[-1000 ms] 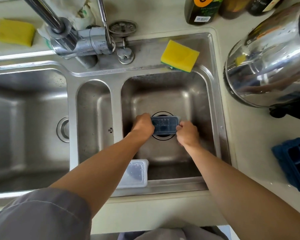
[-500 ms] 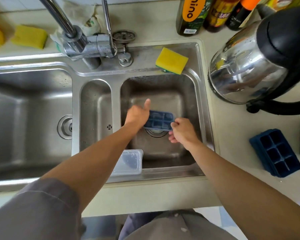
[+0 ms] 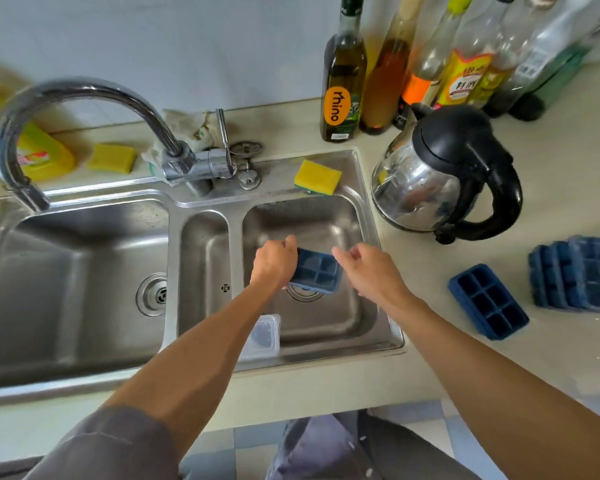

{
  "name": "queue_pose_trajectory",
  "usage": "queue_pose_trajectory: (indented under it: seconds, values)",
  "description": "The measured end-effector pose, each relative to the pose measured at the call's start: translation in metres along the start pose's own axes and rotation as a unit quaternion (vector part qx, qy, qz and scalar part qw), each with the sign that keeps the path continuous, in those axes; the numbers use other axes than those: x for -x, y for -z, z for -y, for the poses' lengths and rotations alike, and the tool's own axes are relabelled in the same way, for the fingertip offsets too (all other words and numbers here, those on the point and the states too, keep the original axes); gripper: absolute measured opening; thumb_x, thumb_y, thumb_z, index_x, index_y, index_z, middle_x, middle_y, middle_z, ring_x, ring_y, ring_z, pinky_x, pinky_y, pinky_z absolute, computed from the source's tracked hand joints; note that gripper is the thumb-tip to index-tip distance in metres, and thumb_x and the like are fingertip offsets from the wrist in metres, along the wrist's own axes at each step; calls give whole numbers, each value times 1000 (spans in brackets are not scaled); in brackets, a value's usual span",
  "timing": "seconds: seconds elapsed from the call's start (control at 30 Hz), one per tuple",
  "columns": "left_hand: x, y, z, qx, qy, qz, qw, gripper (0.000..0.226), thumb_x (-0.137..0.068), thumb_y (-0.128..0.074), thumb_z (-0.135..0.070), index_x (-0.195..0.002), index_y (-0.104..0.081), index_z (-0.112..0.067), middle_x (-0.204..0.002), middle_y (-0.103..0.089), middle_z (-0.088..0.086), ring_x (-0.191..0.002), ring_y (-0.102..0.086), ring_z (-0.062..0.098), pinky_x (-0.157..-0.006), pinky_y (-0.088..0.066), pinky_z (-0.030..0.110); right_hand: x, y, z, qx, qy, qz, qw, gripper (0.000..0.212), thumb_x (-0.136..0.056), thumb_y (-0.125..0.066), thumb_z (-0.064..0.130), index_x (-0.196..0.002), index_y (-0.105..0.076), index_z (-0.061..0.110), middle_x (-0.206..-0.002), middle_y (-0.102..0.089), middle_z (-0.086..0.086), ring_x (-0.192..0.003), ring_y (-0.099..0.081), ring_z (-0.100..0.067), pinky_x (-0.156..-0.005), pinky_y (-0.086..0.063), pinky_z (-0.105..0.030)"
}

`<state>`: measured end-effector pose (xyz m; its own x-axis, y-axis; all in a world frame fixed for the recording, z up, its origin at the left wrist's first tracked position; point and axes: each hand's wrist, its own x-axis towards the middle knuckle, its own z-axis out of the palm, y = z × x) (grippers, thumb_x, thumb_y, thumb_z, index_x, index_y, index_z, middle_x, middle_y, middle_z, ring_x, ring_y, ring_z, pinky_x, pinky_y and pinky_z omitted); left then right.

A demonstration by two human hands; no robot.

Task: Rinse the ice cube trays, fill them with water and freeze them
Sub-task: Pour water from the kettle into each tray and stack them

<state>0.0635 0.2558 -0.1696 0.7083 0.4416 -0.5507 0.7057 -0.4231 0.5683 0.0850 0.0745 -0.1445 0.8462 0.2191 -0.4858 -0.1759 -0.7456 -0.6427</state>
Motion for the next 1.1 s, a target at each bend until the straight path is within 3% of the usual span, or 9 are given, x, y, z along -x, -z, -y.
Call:
queue_pose_trajectory:
  seconds: [0.2,0.3,0.43,0.6,0.77,0.83,0.9,1.0,1.1]
  values:
    - [25,1,-20,-2,-31,26,999,40,-98,-36,-32,-71,-56,-10,-79,-60,11,-57,-64,29,-47,-49,27,-8,15,22,54,52,16,997,68,-97,-37,68,-54,-40,16,-55,-51,-3,-54,-52,-22,-59,-39,-36]
    - [35,2,-30,-10,-55,32,998,41,-100,-36,-29,-78,-63,-7,-81,-62,14,-63,-64,28,-51,-53,31,-9,18,20,79,48,59,994,73,-98,-36,69,-67,-63,9,-68,-68,-9,-62,-65,-21,-58,-47,-31]
    - [44,3,-36,-26,-83,24,996,43,-104,-36,-26,-99,-69,0,-98,-68,22,-87,-67,38,-75,-61,46,-3,19,16,79,57,66,993,74,-99,-33,72,-69,-64,11,-70,-68,-10,-67,-68,-23,-63,-55,-35]
    - [52,4,-39,-33,-71,15,997,45,-102,-36,-32,-90,-69,-3,-88,-67,16,-79,-68,33,-72,-62,50,9,19,13,108,99,8,989,70,-103,-33,64,-62,-55,12,-58,-55,-4,-52,-55,-15,-46,-35,-26]
    - [59,7,-46,-23,-97,10,995,50,-100,-38,-46,-81,-67,-10,-81,-66,10,-77,-67,29,-70,-63,48,14,28,13,151,137,8,979,62,-107,-28,53,-94,-69,8,-61,-50,-2,-53,-48,-13,-47,-28,-23]
    - [61,9,-53,-12,-119,-15,993,60,-99,-36,-63,-80,-63,-13,-78,-65,6,-75,-66,26,-67,-61,44,15,32,13,99,138,-19,985,66,-107,-30,54,-70,-62,10,-58,-50,-1,-56,-51,-20,-51,-32,-27]
    - [63,12,-58,47,-115,-52,991,63,-94,-31,-75,-93,-59,-18,-83,-66,3,-76,-68,22,-69,-61,44,17,37,14,14,107,-48,993,70,-106,-30,57,-56,-50,13,-59,-55,-4,-58,-55,-21,-55,-38,-31]
    - [71,6,-62,193,-52,-39,979,70,-92,-28,-79,-117,-51,-18,-97,-70,7,-75,-75,22,-64,-64,42,17,45,19,-97,63,-91,989,69,-106,-28,58,-59,-50,13,-64,-58,-5,-61,-56,-18,-55,-39,-31]
    - [80,-14,-67,283,-5,-13,959,69,-92,-34,-77,-118,-53,-16,-108,-67,8,-89,-73,26,-63,-63,37,17,44,29,-115,65,-91,987,67,-106,-27,57,-69,-59,12,-74,-64,-7,-73,-62,-21,-62,-43,-32]
